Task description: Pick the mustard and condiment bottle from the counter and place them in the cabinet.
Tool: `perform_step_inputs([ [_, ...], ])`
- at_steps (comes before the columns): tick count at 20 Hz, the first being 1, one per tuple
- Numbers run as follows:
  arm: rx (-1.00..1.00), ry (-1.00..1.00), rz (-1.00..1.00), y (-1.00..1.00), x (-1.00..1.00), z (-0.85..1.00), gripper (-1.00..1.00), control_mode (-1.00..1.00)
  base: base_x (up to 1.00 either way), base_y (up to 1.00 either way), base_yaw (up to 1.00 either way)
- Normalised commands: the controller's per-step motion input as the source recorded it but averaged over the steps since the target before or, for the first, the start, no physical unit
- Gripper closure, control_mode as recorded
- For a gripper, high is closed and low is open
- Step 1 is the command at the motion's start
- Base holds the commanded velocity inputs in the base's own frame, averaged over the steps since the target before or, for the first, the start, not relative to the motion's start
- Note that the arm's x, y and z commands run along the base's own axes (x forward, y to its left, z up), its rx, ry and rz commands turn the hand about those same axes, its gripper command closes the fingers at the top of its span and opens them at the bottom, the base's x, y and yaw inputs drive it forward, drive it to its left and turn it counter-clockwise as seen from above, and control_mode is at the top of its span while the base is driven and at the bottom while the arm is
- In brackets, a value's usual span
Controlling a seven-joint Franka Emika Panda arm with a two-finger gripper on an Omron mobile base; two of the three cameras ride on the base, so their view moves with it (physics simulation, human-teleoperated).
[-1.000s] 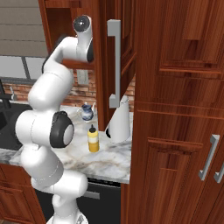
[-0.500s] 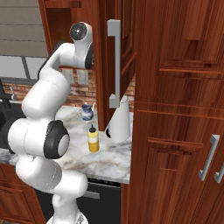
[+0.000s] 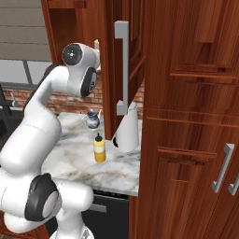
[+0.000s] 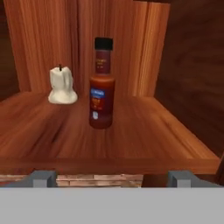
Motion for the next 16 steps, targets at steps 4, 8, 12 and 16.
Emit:
perform_step_inputs([
  [4, -0.12, 0.01, 0.00, 0.01, -1.00, -0.58, -1.00, -1.00, 0.00, 0.00, 0.00],
  [8, -0.11, 0.05, 0.02, 0.09, -1.00, -0.52, -1.00, -1.00, 0.00, 0.00, 0.00],
  [12, -0.11, 0.08, 0.03, 0.05, -1.00, -0.71, -1.00, -1.00, 0.00, 0.00, 0.00],
  [16, -0.10, 0.10, 0.04, 0.02, -1.00, -0.83, -1.00, -1.00, 0.00, 0.00, 0.00],
])
